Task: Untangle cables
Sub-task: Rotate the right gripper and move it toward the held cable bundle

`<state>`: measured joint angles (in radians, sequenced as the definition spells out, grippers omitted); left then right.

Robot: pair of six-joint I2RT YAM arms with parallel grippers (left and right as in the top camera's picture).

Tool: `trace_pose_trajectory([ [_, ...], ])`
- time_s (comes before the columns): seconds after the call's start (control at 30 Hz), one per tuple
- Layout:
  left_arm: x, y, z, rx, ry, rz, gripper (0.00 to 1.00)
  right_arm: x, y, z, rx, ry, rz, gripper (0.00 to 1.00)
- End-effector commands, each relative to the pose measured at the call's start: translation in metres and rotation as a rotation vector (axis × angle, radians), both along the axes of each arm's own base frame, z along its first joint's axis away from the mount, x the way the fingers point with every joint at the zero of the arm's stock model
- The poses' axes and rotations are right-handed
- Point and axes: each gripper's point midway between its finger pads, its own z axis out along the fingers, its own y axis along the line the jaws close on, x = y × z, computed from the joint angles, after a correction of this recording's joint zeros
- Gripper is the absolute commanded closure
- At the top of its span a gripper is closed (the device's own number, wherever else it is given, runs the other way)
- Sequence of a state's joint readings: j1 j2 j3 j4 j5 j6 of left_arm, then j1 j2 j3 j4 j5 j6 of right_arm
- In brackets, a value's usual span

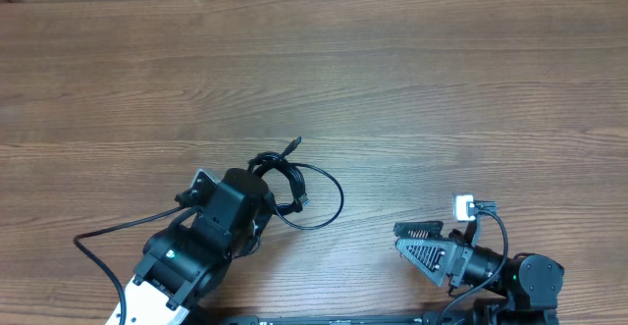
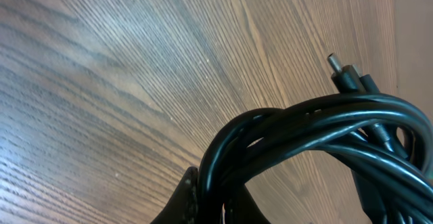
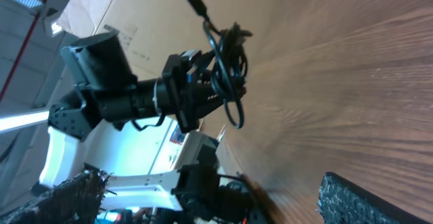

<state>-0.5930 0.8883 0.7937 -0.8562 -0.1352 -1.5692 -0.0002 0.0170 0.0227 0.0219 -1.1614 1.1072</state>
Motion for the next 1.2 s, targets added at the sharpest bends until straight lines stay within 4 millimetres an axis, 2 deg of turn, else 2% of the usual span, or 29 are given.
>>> trace_pose_trajectory([
  [0.0, 0.002, -0.01, 0.012, -0.077, -0.009, -0.002, 0.95, -0.012, 0.002, 0.027, 0.002, -0.048, 0.032, 0.01],
  [0.1, 0.003, -0.019, 0.016, -0.122, -0.015, -0.024, 0.96, -0.007, 0.0, 0.028, 0.001, 0.001, -0.003, 0.01],
  [0.2, 0.003, -0.029, 0.021, -0.176, -0.015, -0.042, 0.96, 0.0, -0.002, 0.017, -0.009, 0.071, -0.029, 0.01],
  [0.43, -0.002, -0.038, 0.017, -0.251, 0.054, -0.005, 0.96, 0.013, -0.008, 0.015, -0.039, 0.019, -0.107, 0.0],
  [0.47, -0.002, -0.041, 0.015, -0.257, 0.066, -0.007, 0.96, 0.015, -0.009, 0.014, -0.034, 0.036, -0.121, 0.07],
  [0.5, -0.002, -0.045, 0.014, -0.265, 0.075, -0.01, 0.96, 0.016, -0.01, 0.012, -0.033, 0.048, -0.128, 0.11],
  [0.53, -0.001, -0.05, 0.014, -0.271, 0.075, -0.02, 0.96, 0.016, -0.01, 0.012, -0.032, 0.053, -0.13, 0.17],
  [0.57, 0.001, -0.056, 0.014, -0.275, 0.07, -0.033, 0.96, 0.017, -0.01, 0.011, -0.031, 0.06, -0.133, 0.19],
  [0.83, 0.017, -0.114, 0.005, -0.309, 0.033, -0.155, 0.96, 0.011, 0.001, 0.012, 0.008, 0.141, -0.098, 0.22],
  [0.93, 0.019, -0.133, -0.002, -0.316, 0.034, -0.192, 0.96, 0.007, 0.007, 0.012, 0.004, 0.141, -0.078, 0.27],
  [1.03, 0.02, -0.151, -0.002, -0.346, 0.021, -0.233, 0.96, 0.011, 0.01, 0.005, -0.01, 0.17, -0.111, 0.27],
  [1.07, 0.02, -0.157, 0.0, -0.363, 0.013, -0.25, 0.96, 0.013, 0.01, 0.001, -0.023, 0.175, -0.129, 0.29],
  [1.1, 0.019, -0.162, 0.003, -0.377, 0.003, -0.263, 0.96, 0.015, 0.01, -0.004, -0.041, 0.172, -0.149, 0.36],
  [1.17, 0.018, -0.167, 0.007, -0.388, -0.01, -0.279, 0.96, 0.016, 0.01, -0.009, -0.067, 0.167, -0.171, 0.55],
])
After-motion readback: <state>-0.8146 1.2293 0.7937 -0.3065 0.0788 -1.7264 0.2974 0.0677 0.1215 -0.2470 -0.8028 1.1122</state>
